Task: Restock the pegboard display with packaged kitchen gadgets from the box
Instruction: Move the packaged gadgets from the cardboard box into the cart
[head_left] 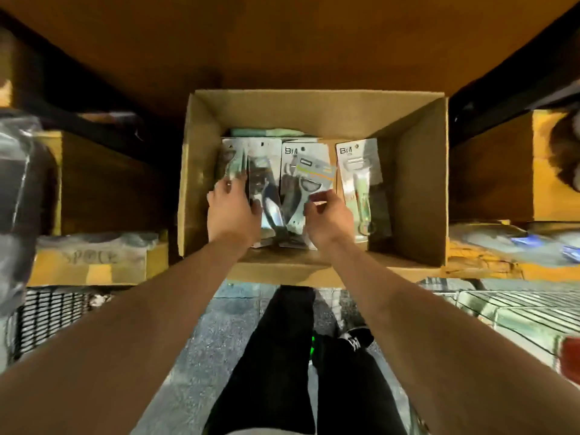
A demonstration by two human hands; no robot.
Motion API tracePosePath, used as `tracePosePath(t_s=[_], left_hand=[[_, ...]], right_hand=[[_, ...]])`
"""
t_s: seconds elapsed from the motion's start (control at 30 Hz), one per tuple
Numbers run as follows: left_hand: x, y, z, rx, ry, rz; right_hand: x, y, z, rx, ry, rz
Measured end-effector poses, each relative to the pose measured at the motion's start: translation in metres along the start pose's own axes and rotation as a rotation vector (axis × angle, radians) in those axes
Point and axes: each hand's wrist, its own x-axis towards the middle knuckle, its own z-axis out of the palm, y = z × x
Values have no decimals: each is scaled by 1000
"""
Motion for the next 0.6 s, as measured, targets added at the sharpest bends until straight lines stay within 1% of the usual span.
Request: tracePosePath(t_s=[0.13, 0.23, 0.3, 0.43, 0.53, 0.6], left_hand=[[16, -21, 10, -57, -1, -46], [22, -24, 18, -72, 16, -46], [25, -26, 21, -103, 49, -55], [26, -27, 19, -136, 29, -57], [29, -29, 16, -194, 7, -53], [29, -30, 16, -198, 15, -18]], right_hand=[[18, -5, 38, -28, -98, -3], [28, -8, 62, -43, -111, -31], [34, -10, 80, -81, -122, -12], [39, -14, 96, -216, -116, 33], [44, -10, 97, -170, -119, 35], [45, -4, 91, -112, -43, 27]])
